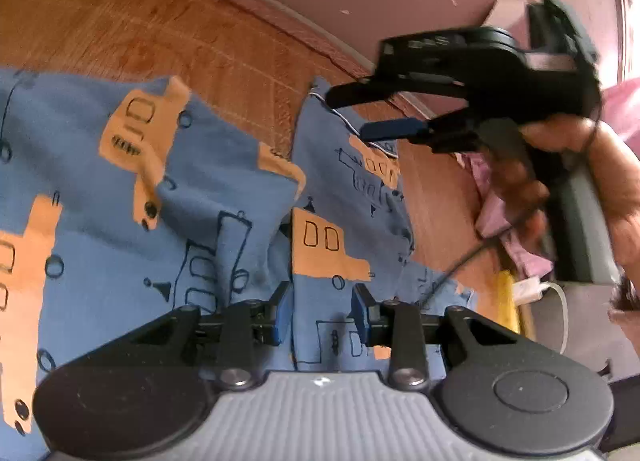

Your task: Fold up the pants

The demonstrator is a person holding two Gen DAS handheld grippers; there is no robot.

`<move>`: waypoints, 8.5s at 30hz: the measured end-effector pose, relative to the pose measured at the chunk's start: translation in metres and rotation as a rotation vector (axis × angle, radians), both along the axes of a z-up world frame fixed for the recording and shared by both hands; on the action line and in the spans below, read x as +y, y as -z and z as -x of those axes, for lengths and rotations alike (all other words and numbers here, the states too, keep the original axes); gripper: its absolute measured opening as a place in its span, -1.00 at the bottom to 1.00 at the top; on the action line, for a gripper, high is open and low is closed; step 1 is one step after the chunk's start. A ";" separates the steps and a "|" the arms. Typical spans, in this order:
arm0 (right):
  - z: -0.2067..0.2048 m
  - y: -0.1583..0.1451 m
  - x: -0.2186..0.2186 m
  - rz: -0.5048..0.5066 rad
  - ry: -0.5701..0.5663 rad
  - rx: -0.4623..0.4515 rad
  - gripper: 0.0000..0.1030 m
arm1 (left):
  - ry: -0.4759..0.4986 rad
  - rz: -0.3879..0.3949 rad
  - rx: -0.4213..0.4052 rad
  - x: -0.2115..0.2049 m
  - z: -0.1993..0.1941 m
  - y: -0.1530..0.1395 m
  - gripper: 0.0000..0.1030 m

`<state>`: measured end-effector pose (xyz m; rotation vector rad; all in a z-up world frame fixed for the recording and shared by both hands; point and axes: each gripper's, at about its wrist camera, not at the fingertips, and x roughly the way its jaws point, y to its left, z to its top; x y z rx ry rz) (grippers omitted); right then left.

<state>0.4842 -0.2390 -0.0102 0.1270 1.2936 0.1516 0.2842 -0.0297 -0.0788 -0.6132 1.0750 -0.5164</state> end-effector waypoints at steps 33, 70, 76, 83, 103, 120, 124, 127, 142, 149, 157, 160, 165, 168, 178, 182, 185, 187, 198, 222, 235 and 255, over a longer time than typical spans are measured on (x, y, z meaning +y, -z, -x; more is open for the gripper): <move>0.171 -0.107 -0.152 -0.292 0.096 -0.652 -0.99 | 0.231 -0.282 -0.334 -0.064 0.047 -0.057 -0.99; 0.344 -0.028 -0.186 0.170 0.347 -0.870 -0.90 | 0.583 -0.671 -0.591 -0.143 0.122 -0.045 -0.99; 0.347 0.018 -0.205 0.210 0.506 -0.581 -0.90 | 0.661 -0.686 -0.596 -0.149 0.126 -0.037 -0.99; 0.350 0.016 -0.188 0.319 0.473 -0.565 -0.85 | 0.688 -0.663 -0.582 -0.145 0.125 -0.036 -0.95; 0.282 0.015 -0.069 0.106 -0.274 -0.599 -0.31 | -0.076 -0.779 -0.258 0.046 0.035 -0.038 -0.18; 0.220 -0.019 -0.060 -0.047 -0.555 -0.496 -0.15 | 0.169 -0.741 -0.510 0.042 0.046 -0.076 0.43; 0.153 -0.030 -0.051 -0.161 -0.710 -0.473 0.05 | 0.624 -0.916 -0.703 0.009 0.032 -0.057 0.43; 0.108 -0.028 -0.038 -0.273 -0.727 -0.402 0.05 | 0.744 -0.964 -0.715 0.001 0.024 -0.046 0.00; 0.028 0.030 0.062 -0.496 -0.868 -0.084 -0.39 | 0.635 -0.841 -0.708 0.021 0.031 -0.032 -0.64; 0.012 0.041 0.066 -0.541 -0.685 0.002 -0.23 | 0.601 -0.826 -0.761 0.027 0.039 -0.029 -0.65; 0.014 0.034 0.057 -0.581 -0.557 -0.025 -0.94 | 0.605 -0.871 -0.805 0.018 0.052 -0.026 -1.00; 0.018 0.028 0.051 -0.591 -0.564 -0.031 -0.94 | 0.562 -0.860 -0.783 0.017 0.048 -0.036 -0.99; 0.013 0.034 0.051 -0.612 -0.533 0.007 -0.94 | 0.682 -0.991 -0.971 0.006 0.048 -0.040 0.36; 0.010 0.035 0.051 -0.628 -0.516 0.022 -0.94 | 0.810 -1.038 -0.981 0.000 0.040 -0.032 0.35; 0.004 0.039 0.038 -0.651 -0.419 0.007 -0.94 | 0.835 -0.914 -0.851 0.005 0.035 -0.028 -1.00; 0.000 0.045 0.037 -0.554 -0.404 -0.015 -0.89 | 0.793 -0.929 -0.874 0.004 0.043 -0.024 -1.00; 0.001 0.033 0.031 -0.470 -0.415 -0.078 -0.11 | 0.750 -0.931 -0.853 0.010 0.045 -0.027 -0.87; 0.005 0.022 0.022 -0.481 -0.403 -0.097 -0.09 | 0.693 -0.904 -0.802 0.018 0.044 -0.034 -0.58; 0.093 0.025 -0.038 -0.423 -0.310 -0.189 -0.15 | 0.258 -0.726 -0.387 0.126 0.051 -0.044 0.31; 0.388 -0.003 -0.215 0.180 0.474 -0.590 0.94 | 0.709 -0.759 -0.512 -0.205 0.027 -0.162 0.99; 0.376 0.003 -0.246 0.196 0.417 -0.569 0.91 | 1.144 -0.682 -0.480 -0.374 -0.010 -0.060 0.14; 0.373 0.014 -0.256 0.114 0.373 -0.589 0.91 | 1.229 -0.755 -0.917 -0.352 0.062 -0.047 -0.78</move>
